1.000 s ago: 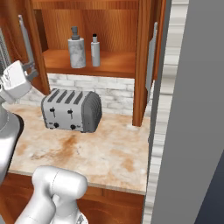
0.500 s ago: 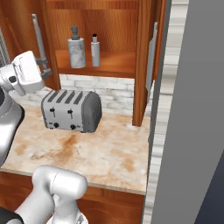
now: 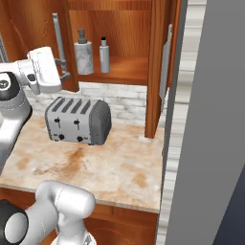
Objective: Pick up the soap dispenser and soap dispenser from the sink, and place them back in the cabinet, and close the cabinet doors.
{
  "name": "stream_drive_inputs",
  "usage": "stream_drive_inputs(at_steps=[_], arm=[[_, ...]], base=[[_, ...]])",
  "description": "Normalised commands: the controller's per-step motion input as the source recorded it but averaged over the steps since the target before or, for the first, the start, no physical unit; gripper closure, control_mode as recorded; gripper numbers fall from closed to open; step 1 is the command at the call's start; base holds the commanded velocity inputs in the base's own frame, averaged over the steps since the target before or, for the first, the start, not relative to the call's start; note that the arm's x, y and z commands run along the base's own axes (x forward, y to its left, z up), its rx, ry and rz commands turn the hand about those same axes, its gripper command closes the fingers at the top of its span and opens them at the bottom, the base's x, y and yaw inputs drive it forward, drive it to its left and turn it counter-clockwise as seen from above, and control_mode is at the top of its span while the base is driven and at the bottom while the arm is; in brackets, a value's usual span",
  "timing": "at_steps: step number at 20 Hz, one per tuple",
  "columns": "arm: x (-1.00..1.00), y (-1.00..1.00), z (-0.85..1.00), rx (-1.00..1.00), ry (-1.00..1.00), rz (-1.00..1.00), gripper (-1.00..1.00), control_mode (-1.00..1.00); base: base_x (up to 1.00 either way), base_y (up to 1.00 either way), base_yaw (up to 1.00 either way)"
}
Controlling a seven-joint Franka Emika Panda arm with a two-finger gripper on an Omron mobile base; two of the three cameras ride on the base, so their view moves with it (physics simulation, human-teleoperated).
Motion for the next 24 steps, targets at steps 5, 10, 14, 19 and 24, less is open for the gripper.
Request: stream_drive_inputs(at_steps=[5,10,14,19,24], arm=[[0.66,-0.13,-0.16,0.19,-0.12,0.07,-1.00,-1.00],[0.64,-0.13,-0.14,0.20,-0.09,0.09,-1.00,-1.00],[0.52,-0.07,-0.15,0.18,-0.07,0.11,-1.00,-1.00],[0.33,-0.02,-0.04,0.12,-0.03,0.09,-1.00,-1.00],[-0.19,-0.14,0.02,0.01,-0.02,0.06,-1.00,-1.00]], base=[[0.00,0.00,0.00],[0.00,0.00,0.00],[0.00,0.00,0.00],[0.00,0.00,0.00],[0.00,0.00,0.00]])
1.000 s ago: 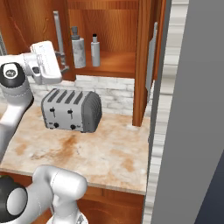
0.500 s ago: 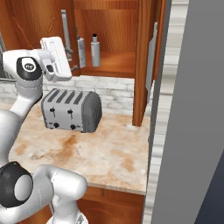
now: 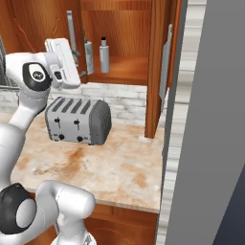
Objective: Pick up the soap dispenser and soap dispenser from the sink, and place them back in the cabinet, and close the cabinet doors.
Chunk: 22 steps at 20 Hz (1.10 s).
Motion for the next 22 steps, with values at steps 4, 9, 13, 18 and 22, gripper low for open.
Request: stream_drive_inputs(at_steps=[4,9,13,18,22], arm=[[-0.80,-0.22,0.11,0.00,-0.08,0.02,-1.00,-1.00],[-0.86,-0.33,0.10,0.00,-0.02,0.05,-1.00,-1.00],[-0.90,-0.20,0.02,0.00,0.00,0.16,-1.00,-1.00],[-0.91,-0.30,0.03,0.00,0.00,0.16,-1.00,-1.00],[-0.92,-0.33,0.01,-0.05,0.00,0.16,-1.00,-1.00]], base=[[0.00,0.00,0.00],[0.00,0.00,0.00],[0.00,0.00,0.00],[0.00,0.00,0.00],[0.00,0.00,0.00]])
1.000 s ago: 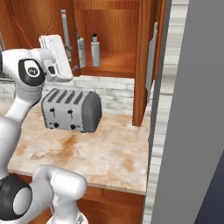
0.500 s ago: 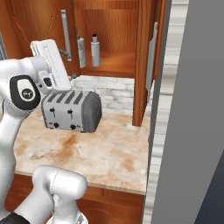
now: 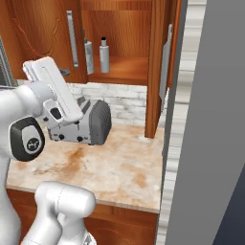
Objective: Pick up the soap dispenser and soap dispenser from the sink, and place them back in the cabinet, and close the cabinet doors.
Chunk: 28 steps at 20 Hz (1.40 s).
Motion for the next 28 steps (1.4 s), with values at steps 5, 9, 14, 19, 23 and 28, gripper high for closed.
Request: stream_drive_inputs(at_steps=[5,9,14,19,23,28], arm=[[-0.96,-0.38,0.00,-0.03,0.00,0.11,-1.00,-1.00],[-0.94,-0.29,0.00,-0.07,0.00,0.02,-1.00,-1.00],[-0.85,-0.14,0.00,-0.08,0.00,0.00,-1.00,-1.00],[-0.67,-0.03,0.00,-0.08,0.00,0.00,-1.00,-1.00],[-0.44,-0.16,0.00,-0.06,0.00,0.00,-1.00,-1.00],[-0.03,-0.25,0.00,-0.02,0.00,0.14,-1.00,-1.00]], base=[[0.00,0.00,0.00],[0.00,0.00,0.00],[0.00,0.00,0.00],[0.00,0.00,0.00],[0.00,0.00,0.00],[0.00,0.00,0.00]])
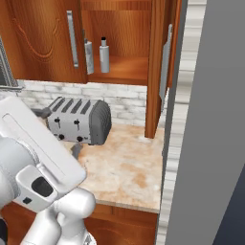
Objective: Pick up the soap dispenser and soap dispenser from the sink, and place them back in the cabinet, and close the cabinet doors.
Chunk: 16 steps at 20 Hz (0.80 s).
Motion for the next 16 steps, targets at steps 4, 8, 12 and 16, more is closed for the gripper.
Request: stream_drive_inputs(at_steps=[4,8,12,16], arm=[[-0.12,-0.18,0.00,-0.07,-0.01,0.13,-1.00,-1.00],[-0.05,-0.08,-0.03,-0.11,-0.06,0.07,-1.00,-1.00],[-0.06,-0.04,-0.03,-0.14,-0.04,0.01,-1.00,-1.00],[-0.02,-0.05,-0.09,-0.19,-0.04,0.00,-1.00,-1.00]], base=[[0.00,0.00,0.00],[0.00,0.00,0.00],[0.00,0.00,0.00],[0.00,0.00,0.00]])
